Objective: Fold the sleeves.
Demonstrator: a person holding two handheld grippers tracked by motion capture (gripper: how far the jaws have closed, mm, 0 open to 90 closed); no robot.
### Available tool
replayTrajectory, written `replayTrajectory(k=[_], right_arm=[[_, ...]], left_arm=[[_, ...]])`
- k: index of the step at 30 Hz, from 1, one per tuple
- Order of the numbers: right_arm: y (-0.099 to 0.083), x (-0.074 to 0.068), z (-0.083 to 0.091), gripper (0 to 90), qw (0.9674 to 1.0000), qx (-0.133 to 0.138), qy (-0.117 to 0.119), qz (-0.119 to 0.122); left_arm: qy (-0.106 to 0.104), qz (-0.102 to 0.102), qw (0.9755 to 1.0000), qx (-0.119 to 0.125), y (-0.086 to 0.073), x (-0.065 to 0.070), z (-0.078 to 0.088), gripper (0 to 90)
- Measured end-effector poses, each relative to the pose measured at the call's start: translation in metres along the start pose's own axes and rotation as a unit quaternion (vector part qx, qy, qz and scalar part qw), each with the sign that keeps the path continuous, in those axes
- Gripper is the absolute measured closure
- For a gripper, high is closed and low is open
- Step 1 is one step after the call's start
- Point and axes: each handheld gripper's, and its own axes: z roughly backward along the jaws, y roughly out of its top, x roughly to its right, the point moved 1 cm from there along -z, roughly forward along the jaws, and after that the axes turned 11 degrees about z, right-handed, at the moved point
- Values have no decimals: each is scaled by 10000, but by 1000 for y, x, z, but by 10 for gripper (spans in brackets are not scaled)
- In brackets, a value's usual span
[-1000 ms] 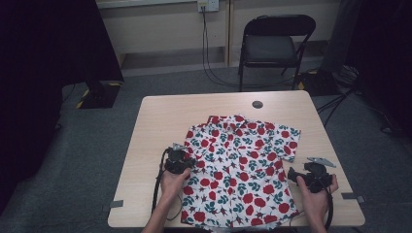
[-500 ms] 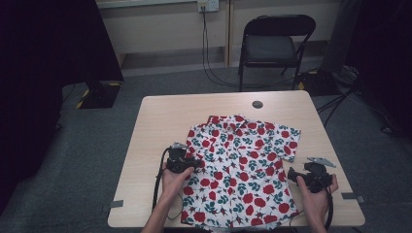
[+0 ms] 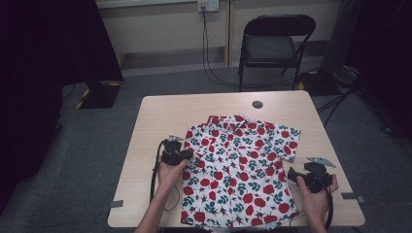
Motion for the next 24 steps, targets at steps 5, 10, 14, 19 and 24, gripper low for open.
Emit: replayTrajectory(k=[5,10,14,19,24], right_arm=[[0,0,0,0,10000,1,1,3],[0,0,0,0,10000,2,1,3],[0,0,0,0,10000,1,1,3],[0,0,0,0,10000,1,-1,2],[0,0,0,0,10000,2,1,4]], left_arm=[[-21,-86,9999,-47,-10,6,-6,765],[-176,-130,9997,-57,-8,10,-5,719],[-304,25,9994,190,9,9,3,658],[-250,280,9987,333,41,-4,-10,700],[-34,356,9990,259,59,-14,-39,711]])
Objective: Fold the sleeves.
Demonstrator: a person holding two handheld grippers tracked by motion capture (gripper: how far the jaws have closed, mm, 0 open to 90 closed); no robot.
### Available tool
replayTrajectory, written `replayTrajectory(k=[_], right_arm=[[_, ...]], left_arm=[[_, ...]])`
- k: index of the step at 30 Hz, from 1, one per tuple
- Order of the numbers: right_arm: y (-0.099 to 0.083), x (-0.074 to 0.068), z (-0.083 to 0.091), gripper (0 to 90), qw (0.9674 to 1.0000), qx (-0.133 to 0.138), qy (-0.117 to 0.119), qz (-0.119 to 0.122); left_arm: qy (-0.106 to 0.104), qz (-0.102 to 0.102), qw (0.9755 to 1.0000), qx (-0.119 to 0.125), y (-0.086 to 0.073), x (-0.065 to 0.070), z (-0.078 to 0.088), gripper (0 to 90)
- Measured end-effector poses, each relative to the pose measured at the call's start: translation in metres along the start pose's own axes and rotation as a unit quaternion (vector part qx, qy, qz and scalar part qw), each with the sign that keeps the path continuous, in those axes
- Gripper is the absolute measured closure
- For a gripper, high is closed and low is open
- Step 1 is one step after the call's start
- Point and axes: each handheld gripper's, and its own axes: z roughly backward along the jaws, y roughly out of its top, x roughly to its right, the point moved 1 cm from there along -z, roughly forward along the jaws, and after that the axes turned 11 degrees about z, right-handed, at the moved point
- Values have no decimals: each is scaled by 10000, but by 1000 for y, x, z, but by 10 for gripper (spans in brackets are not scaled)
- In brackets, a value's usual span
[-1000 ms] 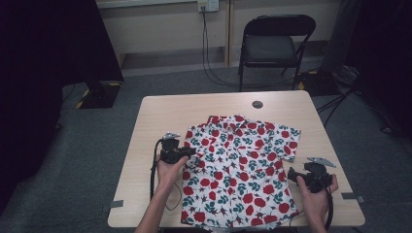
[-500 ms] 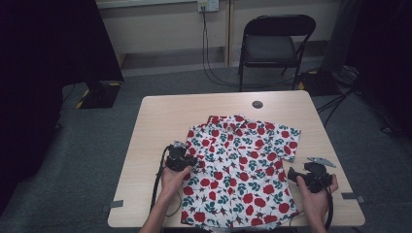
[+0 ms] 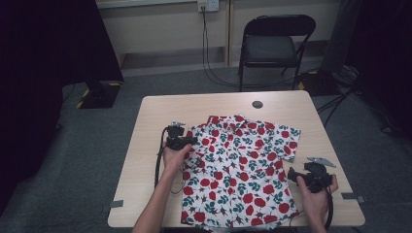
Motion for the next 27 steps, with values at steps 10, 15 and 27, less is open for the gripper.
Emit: replayTrajectory(k=[10,15,27], right_arm=[[0,0,0,0,10000,-1,-2,-1],[0,0,0,0,10000,-1,1,-1],[0,0,0,0,10000,0,0,0]], left_arm=[[366,26,9992,142,12,-15,-23,686],[496,124,9985,194,12,-20,-24,692],[503,99,9985,197,12,-17,-17,507]])
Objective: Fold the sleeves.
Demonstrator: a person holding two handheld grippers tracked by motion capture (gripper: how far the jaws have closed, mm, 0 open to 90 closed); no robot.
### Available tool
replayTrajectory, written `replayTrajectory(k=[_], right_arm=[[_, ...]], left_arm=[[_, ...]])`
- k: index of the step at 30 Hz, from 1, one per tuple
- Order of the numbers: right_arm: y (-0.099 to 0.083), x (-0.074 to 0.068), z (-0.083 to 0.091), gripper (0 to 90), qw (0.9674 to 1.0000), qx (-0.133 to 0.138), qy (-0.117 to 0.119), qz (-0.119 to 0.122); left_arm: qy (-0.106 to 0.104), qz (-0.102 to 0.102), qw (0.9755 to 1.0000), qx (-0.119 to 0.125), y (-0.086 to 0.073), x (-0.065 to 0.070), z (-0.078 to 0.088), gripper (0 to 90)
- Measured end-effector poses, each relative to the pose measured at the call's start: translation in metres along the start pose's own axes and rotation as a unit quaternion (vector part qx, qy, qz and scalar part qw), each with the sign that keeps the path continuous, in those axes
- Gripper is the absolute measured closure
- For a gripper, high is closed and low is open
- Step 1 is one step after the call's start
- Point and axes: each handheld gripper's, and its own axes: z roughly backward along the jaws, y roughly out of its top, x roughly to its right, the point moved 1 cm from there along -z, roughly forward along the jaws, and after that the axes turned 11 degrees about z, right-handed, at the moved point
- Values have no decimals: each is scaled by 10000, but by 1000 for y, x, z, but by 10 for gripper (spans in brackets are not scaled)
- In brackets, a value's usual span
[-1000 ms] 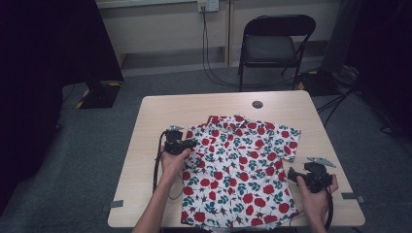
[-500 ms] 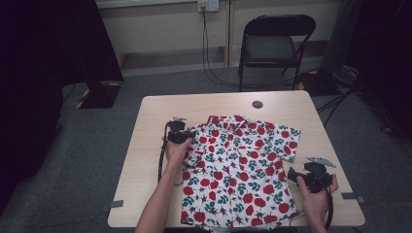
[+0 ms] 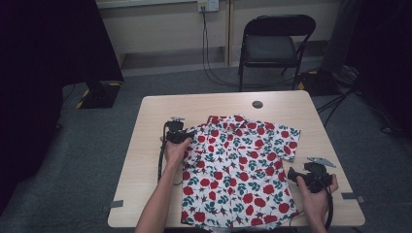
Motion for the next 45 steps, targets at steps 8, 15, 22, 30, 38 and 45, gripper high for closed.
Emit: replayTrajectory(k=[8,15,22,30,38,45], right_arm=[[0,0,0,0,10000,-2,0,-3],[0,0,0,0,10000,-1,0,-2],[0,0,0,0,10000,-2,0,-2],[0,0,0,0,10000,-2,0,-3],[0,0,0,0,10000,-1,0,0],[0,0,0,0,10000,-2,0,-4]], left_arm=[[-267,-195,9993,200,-12,5,33,561],[-441,-508,9974,245,-38,10,62,600],[-237,-1072,9938,164,-66,25,69,737],[-92,-998,9949,-79,-83,23,59,727],[-410,-977,9942,191,-80,27,81,552],[-216,-580,9975,336,-81,5,112,242]])
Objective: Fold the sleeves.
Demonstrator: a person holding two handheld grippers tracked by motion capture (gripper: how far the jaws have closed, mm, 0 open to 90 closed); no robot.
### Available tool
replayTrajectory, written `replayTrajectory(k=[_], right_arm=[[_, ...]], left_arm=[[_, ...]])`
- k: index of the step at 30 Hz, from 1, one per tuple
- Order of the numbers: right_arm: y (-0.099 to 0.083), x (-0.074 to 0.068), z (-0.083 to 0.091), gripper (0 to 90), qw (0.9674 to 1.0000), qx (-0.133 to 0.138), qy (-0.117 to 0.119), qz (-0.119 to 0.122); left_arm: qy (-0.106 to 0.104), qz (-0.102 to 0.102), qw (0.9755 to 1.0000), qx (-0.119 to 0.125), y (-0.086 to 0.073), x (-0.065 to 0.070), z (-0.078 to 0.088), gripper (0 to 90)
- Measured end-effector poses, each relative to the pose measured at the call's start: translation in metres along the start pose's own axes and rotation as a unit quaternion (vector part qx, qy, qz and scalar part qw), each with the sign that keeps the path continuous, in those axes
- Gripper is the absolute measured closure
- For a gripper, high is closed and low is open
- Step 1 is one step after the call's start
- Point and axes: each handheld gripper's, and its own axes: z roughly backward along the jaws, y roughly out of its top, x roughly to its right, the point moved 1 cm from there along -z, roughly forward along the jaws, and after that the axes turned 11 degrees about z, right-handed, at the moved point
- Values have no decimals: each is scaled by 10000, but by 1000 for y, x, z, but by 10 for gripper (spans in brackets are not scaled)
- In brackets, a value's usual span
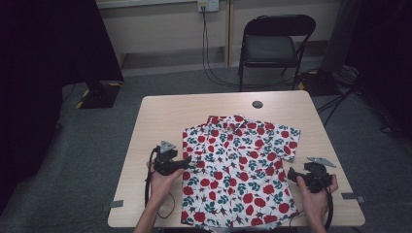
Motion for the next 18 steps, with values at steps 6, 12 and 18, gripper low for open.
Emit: replayTrajectory(k=[6,12,18], right_arm=[[0,0,0,0,10000,0,-2,0],[0,0,0,0,10000,0,0,0],[0,0,0,0,10000,1,-1,3]], left_arm=[[377,313,9988,-50,-12,-31,14,116],[1008,497,9937,11,-25,-50,17,80],[1402,509,9888,-84,-31,-56,12,80]])
